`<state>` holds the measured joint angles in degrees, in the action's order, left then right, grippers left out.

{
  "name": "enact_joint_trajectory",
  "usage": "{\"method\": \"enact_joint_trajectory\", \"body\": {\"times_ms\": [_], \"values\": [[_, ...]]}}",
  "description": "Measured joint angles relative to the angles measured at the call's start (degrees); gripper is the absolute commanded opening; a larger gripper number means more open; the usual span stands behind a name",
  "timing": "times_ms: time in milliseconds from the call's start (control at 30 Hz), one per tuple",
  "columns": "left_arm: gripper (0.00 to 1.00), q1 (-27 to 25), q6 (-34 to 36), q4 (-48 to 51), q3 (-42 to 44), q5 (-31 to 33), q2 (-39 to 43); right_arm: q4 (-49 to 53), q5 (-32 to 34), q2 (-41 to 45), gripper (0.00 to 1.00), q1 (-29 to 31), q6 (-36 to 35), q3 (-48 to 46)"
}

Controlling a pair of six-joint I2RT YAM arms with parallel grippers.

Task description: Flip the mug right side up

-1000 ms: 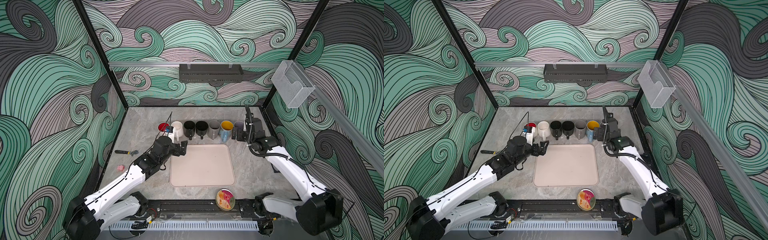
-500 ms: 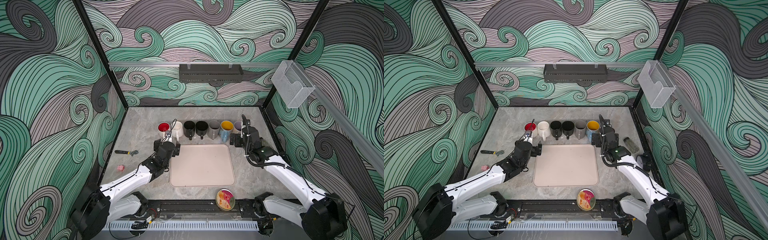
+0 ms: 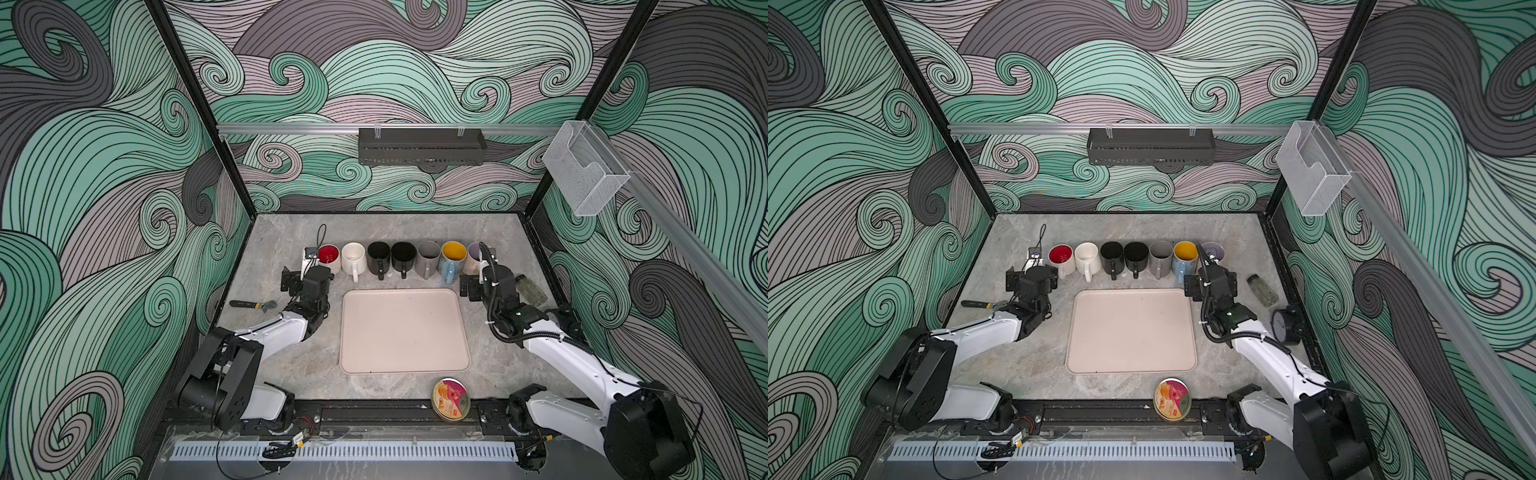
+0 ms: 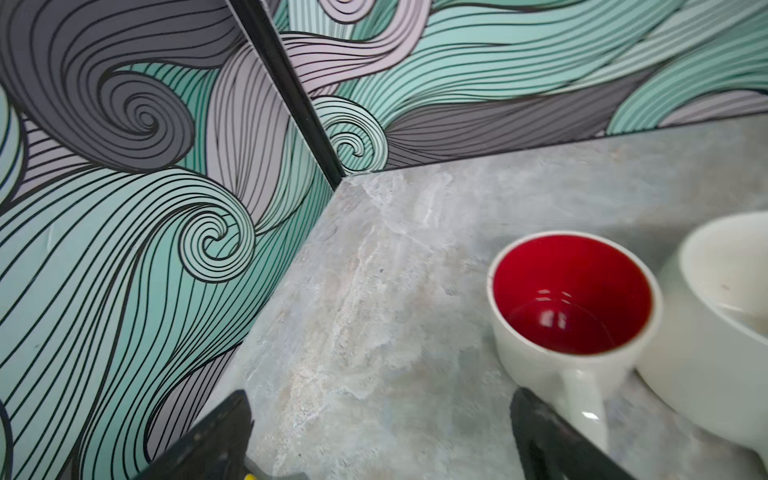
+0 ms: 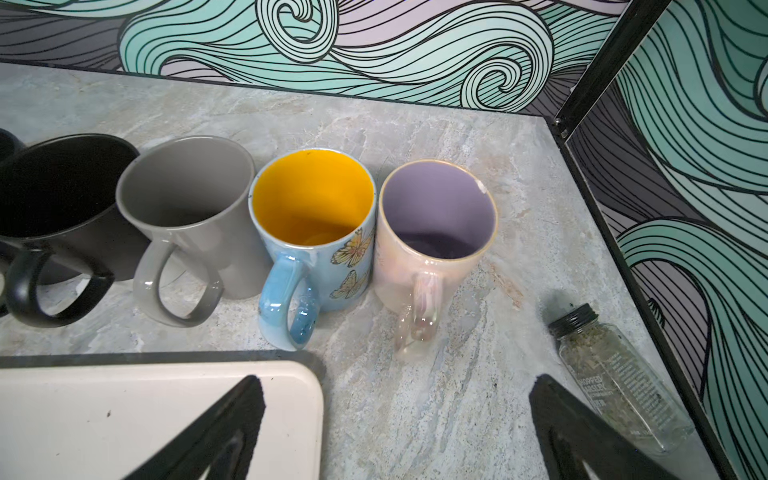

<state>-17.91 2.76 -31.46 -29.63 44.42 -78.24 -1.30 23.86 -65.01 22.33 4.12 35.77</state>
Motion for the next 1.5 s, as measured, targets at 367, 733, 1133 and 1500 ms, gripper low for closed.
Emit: {"method": "enact_joint_trajectory", "body": {"times_ms": [367, 733, 1133, 1500], "values": [[0.99, 11.5, -4.7, -1.6, 7.7, -14.3, 9.2, -5.6, 0.8, -5.0, 1.0, -2.9, -1.2, -1.7], [0.98, 16.0, -6.2, -12.2, 9.2, -20.7, -7.0, -20.6, -1.3, -17.8, 0.99, -12.1, -1.1, -5.6], [0.99, 16.9, -6.8, -12.3, 5.2, -22.6, -9.9, -26.5, -3.3, -6.2, 0.99, -13.6, -2.0, -9.2], [0.98, 17.4, -7.5, -9.9, 5.1, -23.1, -9.9, -42.5, -6.3, -19.4, 1.0, -16.6, -4.0, -12.5]]}}
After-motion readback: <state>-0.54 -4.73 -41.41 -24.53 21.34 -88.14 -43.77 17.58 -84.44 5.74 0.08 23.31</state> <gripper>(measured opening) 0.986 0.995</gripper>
